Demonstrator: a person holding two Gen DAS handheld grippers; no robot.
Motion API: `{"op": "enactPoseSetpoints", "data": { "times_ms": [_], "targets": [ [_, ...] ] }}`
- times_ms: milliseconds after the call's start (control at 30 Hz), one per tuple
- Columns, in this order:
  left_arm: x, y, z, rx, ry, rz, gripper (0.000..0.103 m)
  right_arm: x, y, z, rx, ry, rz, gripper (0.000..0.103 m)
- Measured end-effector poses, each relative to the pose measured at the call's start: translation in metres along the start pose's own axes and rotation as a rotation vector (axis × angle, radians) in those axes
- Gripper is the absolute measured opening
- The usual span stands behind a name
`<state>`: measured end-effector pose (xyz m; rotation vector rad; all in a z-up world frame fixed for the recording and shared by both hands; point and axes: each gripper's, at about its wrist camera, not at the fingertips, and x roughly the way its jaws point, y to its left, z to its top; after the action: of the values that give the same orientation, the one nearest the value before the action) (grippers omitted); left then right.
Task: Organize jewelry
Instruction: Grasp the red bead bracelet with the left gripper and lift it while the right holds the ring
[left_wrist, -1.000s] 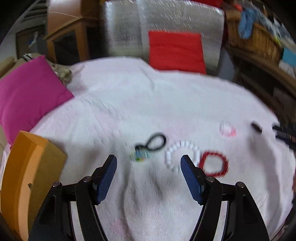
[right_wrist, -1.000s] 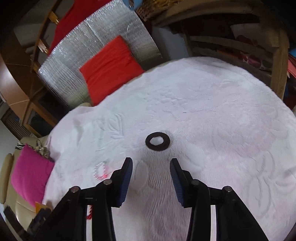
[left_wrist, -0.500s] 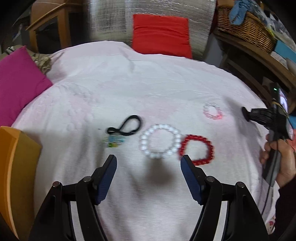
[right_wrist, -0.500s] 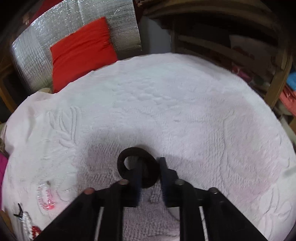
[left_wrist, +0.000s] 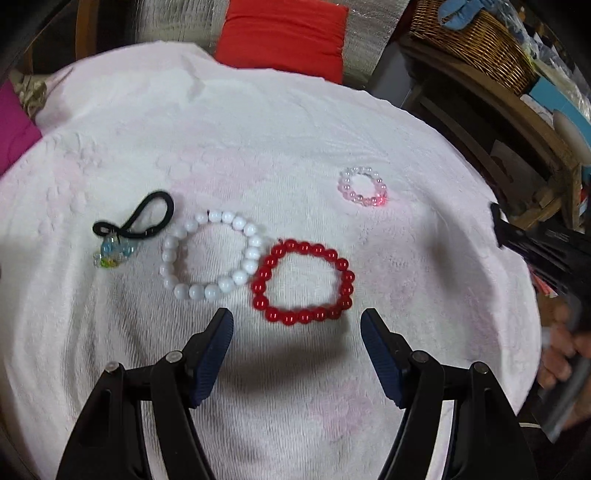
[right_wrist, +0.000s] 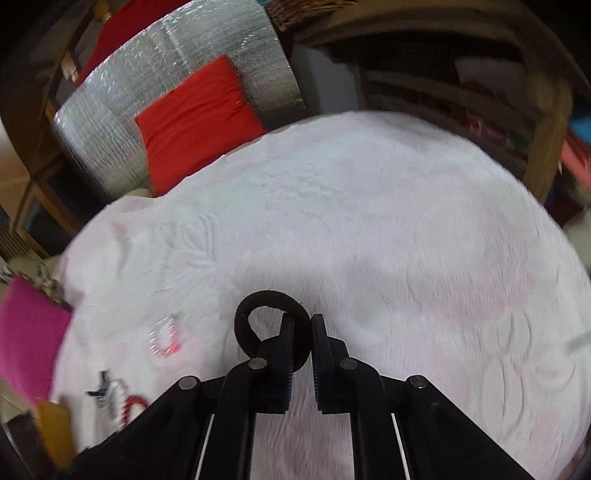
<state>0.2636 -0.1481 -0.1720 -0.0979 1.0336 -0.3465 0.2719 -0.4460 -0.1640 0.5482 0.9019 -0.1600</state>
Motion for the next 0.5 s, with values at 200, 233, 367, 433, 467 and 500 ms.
{"op": "enactPoseSetpoints", "data": {
  "times_ms": [200, 233, 367, 433, 467, 500],
  "targets": [
    [0.005, -0.003, 0.003, -0.003, -0.043, 0.014, 0.056, -0.022, 0.008, -0.025, 0.024, 0.018, 0.089, 0.010],
    [0.004, -0.001, 0.003, 0.008, -0.049, 0.028, 0.049, -0.025, 0.012, -0.030, 0.018, 0.024, 0.101, 0.010],
    [0.000, -0.001, 0.000, 0.053, -0.062, 0.020, 0.014, -0.029, 0.030, -0.041, -0.013, 0.038, 0.129, 0.010],
    [-0.004, -0.002, -0.004, 0.080, -0.060, 0.033, 0.010, -0.030, 0.036, -0.045, -0.021, 0.041, 0.138, 0.010],
    [-0.005, -0.001, -0.005, 0.088, -0.058, 0.035, 0.009, -0.031, 0.038, -0.047, -0.024, 0.045, 0.145, 0.010],
    [-0.006, 0.000, -0.007, 0.095, -0.045, 0.040, 0.009, -0.031, 0.041, -0.049, -0.028, 0.051, 0.150, 0.010]
  ]
}}
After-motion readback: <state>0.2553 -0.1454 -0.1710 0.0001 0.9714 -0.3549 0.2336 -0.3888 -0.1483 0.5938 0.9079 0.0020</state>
